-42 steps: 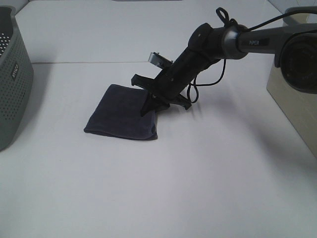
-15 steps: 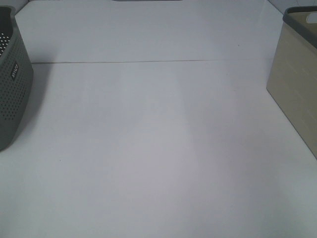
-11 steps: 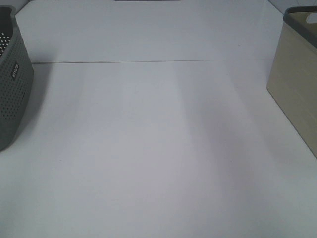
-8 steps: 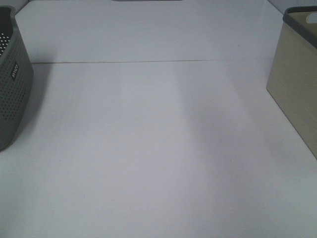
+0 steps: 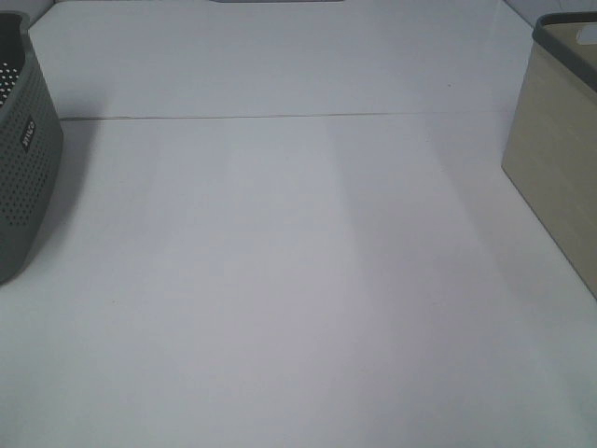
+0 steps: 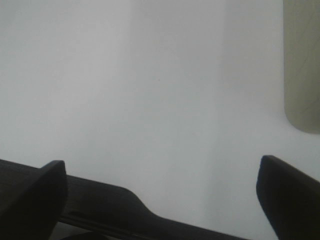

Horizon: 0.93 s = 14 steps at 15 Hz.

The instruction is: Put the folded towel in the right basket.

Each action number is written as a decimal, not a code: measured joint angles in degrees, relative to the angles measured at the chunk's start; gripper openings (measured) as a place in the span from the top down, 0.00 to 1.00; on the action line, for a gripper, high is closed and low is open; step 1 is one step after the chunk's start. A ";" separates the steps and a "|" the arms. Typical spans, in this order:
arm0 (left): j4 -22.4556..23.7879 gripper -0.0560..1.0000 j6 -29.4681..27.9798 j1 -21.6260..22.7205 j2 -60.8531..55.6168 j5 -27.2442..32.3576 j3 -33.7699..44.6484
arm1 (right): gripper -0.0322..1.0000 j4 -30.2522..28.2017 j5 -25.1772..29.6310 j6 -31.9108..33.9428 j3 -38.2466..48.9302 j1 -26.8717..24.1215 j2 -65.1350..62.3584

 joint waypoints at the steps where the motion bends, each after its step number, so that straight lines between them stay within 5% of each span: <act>1: 0.00 0.01 0.00 0.00 0.00 0.00 0.00 | 0.02 -1.09 -0.29 0.00 3.90 0.23 -3.84; 8: 0.00 0.01 0.00 0.00 0.00 0.00 0.00 | 0.02 -3.27 2.52 1.83 8.19 0.52 -23.61; 14: 0.00 0.01 0.00 0.00 0.00 0.00 0.00 | 0.02 -8.77 3.44 11.75 9.11 0.52 -34.38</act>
